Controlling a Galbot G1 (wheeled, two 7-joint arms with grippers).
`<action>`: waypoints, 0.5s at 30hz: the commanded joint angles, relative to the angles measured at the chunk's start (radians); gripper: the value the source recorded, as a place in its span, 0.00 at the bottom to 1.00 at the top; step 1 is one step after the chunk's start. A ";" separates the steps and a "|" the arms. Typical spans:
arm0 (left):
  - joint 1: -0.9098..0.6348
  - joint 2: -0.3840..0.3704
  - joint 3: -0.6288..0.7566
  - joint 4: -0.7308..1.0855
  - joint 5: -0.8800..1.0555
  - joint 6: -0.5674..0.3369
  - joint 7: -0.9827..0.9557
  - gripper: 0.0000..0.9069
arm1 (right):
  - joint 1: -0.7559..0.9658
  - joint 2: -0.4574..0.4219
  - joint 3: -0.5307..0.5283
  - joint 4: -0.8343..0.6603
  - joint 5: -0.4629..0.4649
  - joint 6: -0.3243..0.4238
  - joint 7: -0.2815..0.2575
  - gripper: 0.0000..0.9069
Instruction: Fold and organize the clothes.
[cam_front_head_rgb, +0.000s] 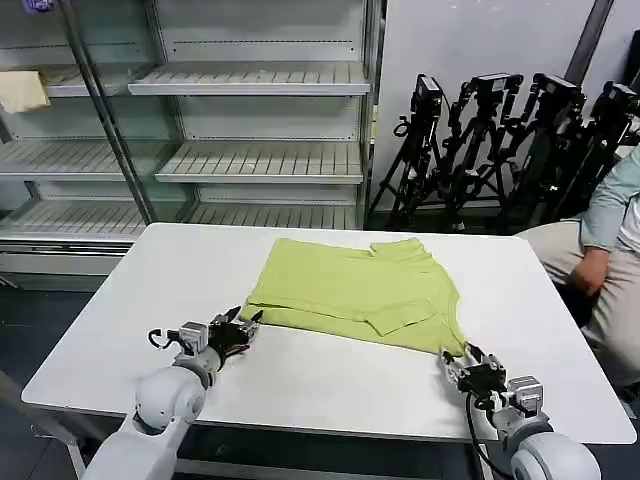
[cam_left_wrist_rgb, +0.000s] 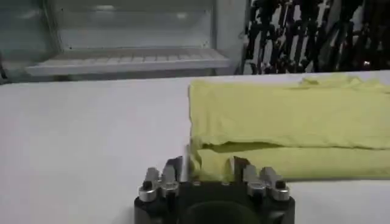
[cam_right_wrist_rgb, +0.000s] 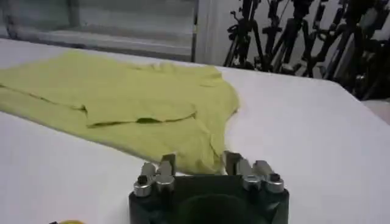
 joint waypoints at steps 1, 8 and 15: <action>0.000 0.001 0.015 0.036 0.011 0.004 0.005 0.01 | -0.011 0.000 0.005 -0.025 0.041 -0.004 0.016 0.00; 0.065 0.011 0.010 -0.041 0.058 0.004 0.064 0.00 | -0.058 -0.002 0.006 0.018 0.034 0.002 -0.007 0.00; 0.182 0.019 -0.039 -0.181 0.073 0.004 0.062 0.00 | -0.149 -0.021 0.032 0.104 0.034 0.003 -0.026 0.00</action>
